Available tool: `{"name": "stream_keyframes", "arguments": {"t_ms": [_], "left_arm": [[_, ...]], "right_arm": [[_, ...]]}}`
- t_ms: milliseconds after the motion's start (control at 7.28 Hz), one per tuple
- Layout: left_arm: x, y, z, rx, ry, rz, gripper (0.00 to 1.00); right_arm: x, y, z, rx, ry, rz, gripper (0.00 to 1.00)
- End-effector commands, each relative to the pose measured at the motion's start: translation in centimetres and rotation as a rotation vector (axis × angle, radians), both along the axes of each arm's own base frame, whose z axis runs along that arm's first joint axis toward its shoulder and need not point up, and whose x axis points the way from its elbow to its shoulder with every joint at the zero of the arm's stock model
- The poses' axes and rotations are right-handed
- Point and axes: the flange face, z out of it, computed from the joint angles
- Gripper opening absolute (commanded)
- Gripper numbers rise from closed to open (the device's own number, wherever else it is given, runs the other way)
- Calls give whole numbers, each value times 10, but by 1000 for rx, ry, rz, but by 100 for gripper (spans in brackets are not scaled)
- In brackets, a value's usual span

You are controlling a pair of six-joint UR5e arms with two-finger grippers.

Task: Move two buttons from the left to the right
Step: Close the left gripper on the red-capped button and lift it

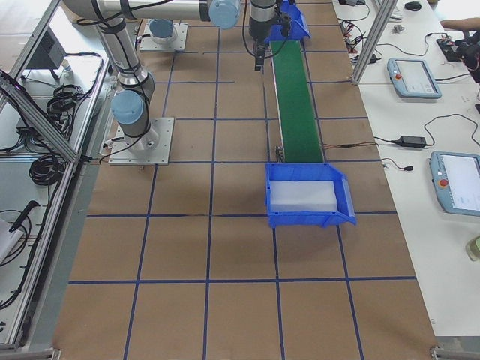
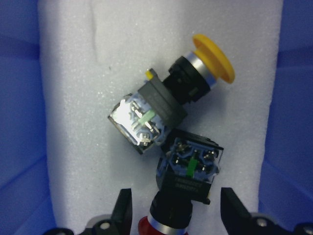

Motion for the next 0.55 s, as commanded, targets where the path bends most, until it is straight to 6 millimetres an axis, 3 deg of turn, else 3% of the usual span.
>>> {"name": "stream_keyframes", "arguments": {"t_ms": [0,275,412], "left_arm": [[0,0,-2,2,2,1,64],[1,-1,0,-1,3,3,26],[2,-3,4,-10,1,4,23]], "right_arm": [[0,0,0,1,0,0,100],[0,0,0,1,0,0,100],[0,0,0,1,0,0,100]]}}
